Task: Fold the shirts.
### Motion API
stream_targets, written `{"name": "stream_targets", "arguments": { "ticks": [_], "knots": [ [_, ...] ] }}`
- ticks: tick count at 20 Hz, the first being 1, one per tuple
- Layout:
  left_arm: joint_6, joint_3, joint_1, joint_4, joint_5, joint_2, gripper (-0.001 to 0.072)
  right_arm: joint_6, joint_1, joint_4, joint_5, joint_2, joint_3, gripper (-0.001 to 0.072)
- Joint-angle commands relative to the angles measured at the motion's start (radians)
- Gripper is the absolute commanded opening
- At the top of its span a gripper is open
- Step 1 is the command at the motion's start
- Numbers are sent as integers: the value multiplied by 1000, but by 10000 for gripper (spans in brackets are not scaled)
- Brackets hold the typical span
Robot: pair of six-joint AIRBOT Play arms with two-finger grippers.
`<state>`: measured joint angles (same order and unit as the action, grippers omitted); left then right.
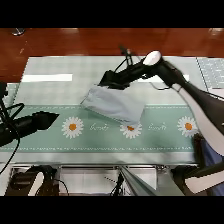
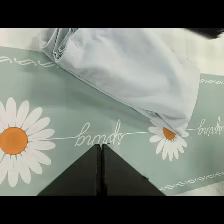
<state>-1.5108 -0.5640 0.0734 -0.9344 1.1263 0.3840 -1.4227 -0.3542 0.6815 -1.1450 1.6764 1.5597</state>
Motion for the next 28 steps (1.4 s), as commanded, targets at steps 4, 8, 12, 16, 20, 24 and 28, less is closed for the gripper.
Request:
{"name": "stream_targets", "arguments": {
  "ticks": [4, 8, 12, 16, 20, 24, 28],
  "knots": [
    [19, 1, 1, -2, -20, 3, 22, -186, 245, 649, -240, -454, -254, 629],
    [36, 1, 1, -1, -20, 3, 22, -536, 277, 648, 190, -814, -839, 628],
    [32, 18, 1, 0, -79, 3, 22, -389, 277, 278, 421, -806, -1103, 629],
    [33, 32, 1, 0, -89, 3, 22, -1, 336, -10, 241, -578, -1040, 628],
    [32, 32, 1, 0, -98, 3, 22, 101, 325, -88, 181, -369, -948, 628],
    [32, 32, 1, 11, -98, 3, 22, 121, 319, -155, 182, -257, -838, 628],
    [32, 32, 1, 12, -110, 3, 22, 118, 218, -151, 190, -169, -756, 602]
  ]
}}
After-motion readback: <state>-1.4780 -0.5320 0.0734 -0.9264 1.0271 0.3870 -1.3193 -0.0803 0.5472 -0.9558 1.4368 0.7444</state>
